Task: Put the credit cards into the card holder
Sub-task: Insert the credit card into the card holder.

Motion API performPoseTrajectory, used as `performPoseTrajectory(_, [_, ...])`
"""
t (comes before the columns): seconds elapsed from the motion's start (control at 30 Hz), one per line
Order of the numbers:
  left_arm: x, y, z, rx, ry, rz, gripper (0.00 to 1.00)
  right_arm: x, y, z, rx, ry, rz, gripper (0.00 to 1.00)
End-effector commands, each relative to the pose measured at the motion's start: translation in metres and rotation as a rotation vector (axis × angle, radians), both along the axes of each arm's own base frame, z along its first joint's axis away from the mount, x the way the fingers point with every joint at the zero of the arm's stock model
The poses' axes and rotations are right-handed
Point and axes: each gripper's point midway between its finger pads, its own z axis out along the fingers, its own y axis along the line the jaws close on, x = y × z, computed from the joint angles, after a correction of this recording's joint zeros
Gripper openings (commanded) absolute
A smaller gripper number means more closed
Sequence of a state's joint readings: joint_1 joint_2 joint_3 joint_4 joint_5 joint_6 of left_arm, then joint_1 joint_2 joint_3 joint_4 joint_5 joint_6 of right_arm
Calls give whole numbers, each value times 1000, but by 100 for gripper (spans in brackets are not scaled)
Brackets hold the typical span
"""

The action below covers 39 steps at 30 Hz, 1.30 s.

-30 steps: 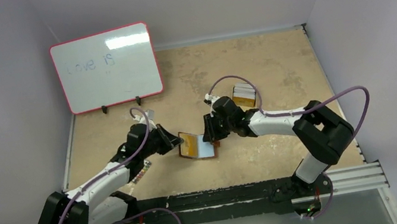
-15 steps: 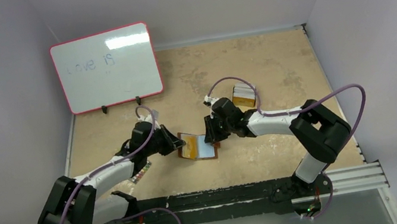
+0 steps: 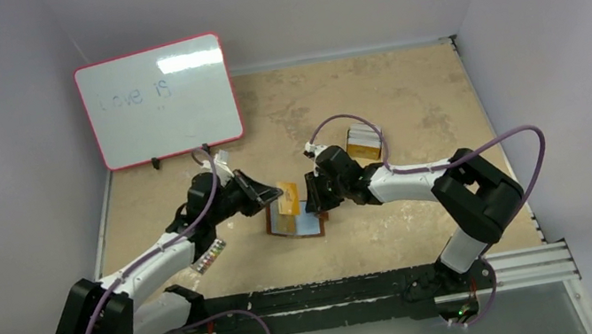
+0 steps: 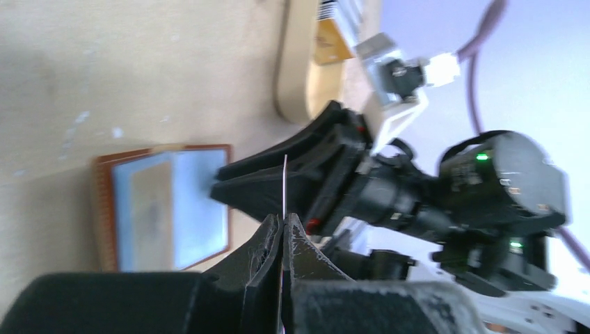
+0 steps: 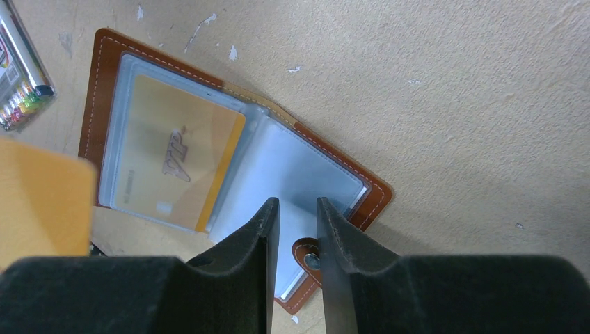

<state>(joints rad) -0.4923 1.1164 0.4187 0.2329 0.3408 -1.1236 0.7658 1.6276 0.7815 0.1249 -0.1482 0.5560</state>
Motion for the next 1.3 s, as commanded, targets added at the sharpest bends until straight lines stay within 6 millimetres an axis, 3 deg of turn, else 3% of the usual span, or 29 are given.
performPoseTrajectory(0.0, [4,-21,44,-225,-51,-30,0,9,8,13,19,-46,7,29])
performPoseTrajectory(0.3, [2,-17,-34,8,11,-112,0,9,6,14,8,-50,5,29])
performPoseTrajectory(0.57, [-9,5,-96,258,113,-166,0,7,3,11,-7,-46,6,29])
performPoseTrajectory(1.0, [-4,26,-102,390,108,-111,0,6,2,6,-11,-43,11,29])
performPoseTrajectory(1.13, [-4,24,-99,373,107,-110,0,6,2,6,-12,-43,11,29])
performPoseTrajectory(1.27, [-4,12,-82,282,79,-116,0,6,-1,5,-22,-47,7,29])
